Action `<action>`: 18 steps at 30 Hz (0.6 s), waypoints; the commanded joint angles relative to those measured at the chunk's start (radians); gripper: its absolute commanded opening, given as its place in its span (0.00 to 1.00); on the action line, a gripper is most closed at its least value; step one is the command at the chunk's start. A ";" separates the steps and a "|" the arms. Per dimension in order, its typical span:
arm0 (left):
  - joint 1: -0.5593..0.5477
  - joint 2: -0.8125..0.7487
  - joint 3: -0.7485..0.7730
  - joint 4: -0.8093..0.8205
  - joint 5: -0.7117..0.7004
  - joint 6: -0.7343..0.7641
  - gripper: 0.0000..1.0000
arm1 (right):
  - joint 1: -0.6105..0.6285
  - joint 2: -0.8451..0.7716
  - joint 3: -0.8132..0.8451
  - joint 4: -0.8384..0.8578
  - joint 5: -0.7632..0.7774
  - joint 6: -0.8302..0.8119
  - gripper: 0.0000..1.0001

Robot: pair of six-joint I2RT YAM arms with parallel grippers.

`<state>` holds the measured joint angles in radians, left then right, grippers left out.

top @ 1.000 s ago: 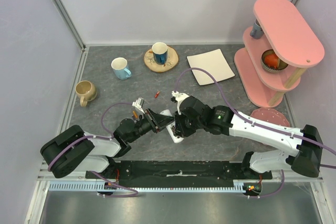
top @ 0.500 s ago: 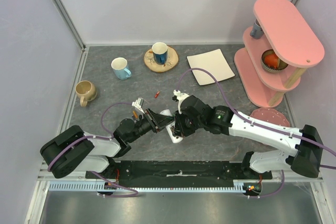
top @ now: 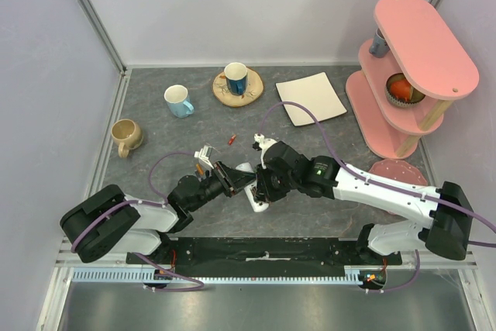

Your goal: Load the batteries into the remote control

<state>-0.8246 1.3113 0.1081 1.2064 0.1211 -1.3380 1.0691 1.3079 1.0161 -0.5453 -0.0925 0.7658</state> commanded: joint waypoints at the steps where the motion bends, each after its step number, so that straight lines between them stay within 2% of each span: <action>1: -0.038 0.006 0.044 0.449 0.041 -0.030 0.02 | 0.006 0.030 0.058 0.234 -0.009 0.033 0.19; 6: -0.038 -0.006 0.050 0.414 0.038 -0.024 0.02 | 0.008 0.033 0.058 0.235 -0.004 0.033 0.27; 18: -0.038 -0.021 0.048 0.394 0.022 -0.007 0.02 | 0.005 0.030 0.059 0.208 0.026 0.017 0.29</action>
<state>-0.8410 1.3170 0.1131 1.2175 0.1276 -1.3396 1.0695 1.3300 1.0290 -0.4709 -0.0849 0.7746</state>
